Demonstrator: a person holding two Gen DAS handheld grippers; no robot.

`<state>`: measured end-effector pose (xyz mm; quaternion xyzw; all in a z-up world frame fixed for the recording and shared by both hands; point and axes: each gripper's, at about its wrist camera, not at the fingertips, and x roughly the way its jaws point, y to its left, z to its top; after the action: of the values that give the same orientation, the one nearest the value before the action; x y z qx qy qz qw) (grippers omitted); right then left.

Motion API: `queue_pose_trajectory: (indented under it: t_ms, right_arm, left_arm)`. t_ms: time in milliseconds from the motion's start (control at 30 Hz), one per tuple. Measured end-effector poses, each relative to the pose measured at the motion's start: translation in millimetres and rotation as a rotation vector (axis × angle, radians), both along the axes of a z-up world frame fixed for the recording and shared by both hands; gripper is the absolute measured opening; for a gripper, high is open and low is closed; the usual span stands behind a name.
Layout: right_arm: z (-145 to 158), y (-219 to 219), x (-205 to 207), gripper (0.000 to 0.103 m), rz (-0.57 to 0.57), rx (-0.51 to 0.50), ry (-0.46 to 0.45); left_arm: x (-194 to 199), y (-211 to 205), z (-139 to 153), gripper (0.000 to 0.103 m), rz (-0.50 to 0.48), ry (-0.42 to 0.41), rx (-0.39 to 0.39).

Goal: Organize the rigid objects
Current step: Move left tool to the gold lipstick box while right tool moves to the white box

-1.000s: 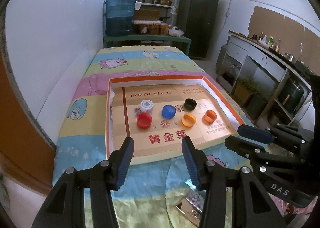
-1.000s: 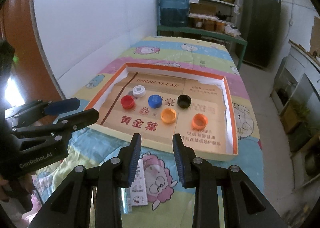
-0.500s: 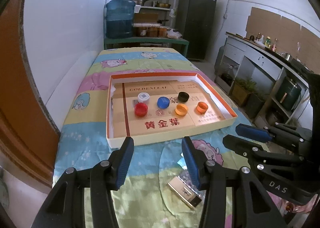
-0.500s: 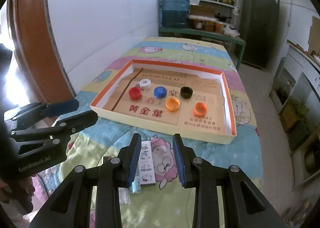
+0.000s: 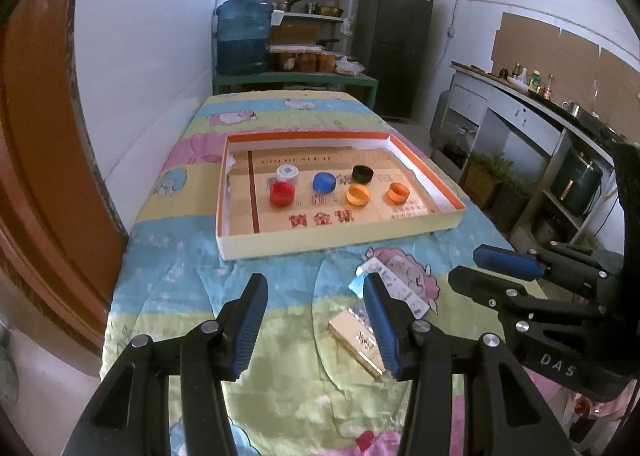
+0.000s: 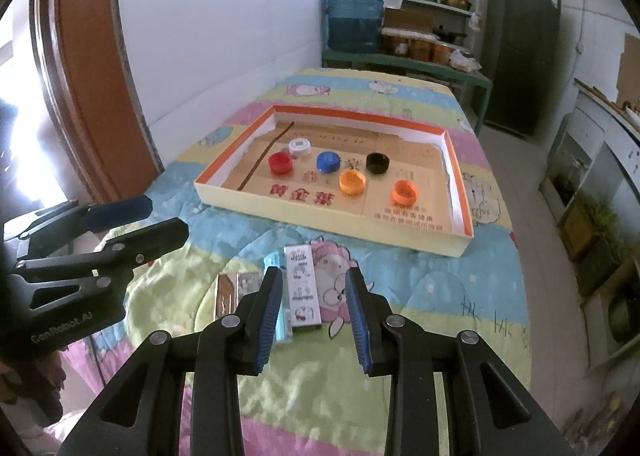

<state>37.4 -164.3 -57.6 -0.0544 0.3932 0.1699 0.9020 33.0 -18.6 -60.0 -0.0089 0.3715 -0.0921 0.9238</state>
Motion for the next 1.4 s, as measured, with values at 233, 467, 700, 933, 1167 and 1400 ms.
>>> queue_pose_trajectory:
  t_ms: [233, 467, 700, 933, 1167, 1400]
  right_arm:
    - [-9, -5, -8, 0.033, 0.003, 0.005, 0.015]
    - [-18, -8, -13, 0.033, -0.002, 0.016, 0.035]
    - [-22, -16, -15, 0.033, -0.017, 0.025, 0.042]
    - [-24, -24, -13, 0.033, -0.035, 0.039, 0.045]
    - [-30, -27, -8, 0.033, -0.042, 0.042, 0.059]
    - [-37, -29, 0, 0.033, -0.041, 0.035, 0.077]
  left_arm:
    - [-16, -5, -21, 0.05, -0.004, 0.027, -0.009]
    - [-30, -27, -44, 0.05, -0.071, 0.073, 0.026]
    - [-27, -39, -58, 0.05, -0.087, 0.118, 0.063]
    - [-15, -47, -64, 0.05, -0.085, 0.137, 0.081]
    - [-3, -51, -69, 0.05, -0.069, 0.153, 0.089]
    - [1, -33, -69, 0.05, -0.019, 0.156, 0.063]
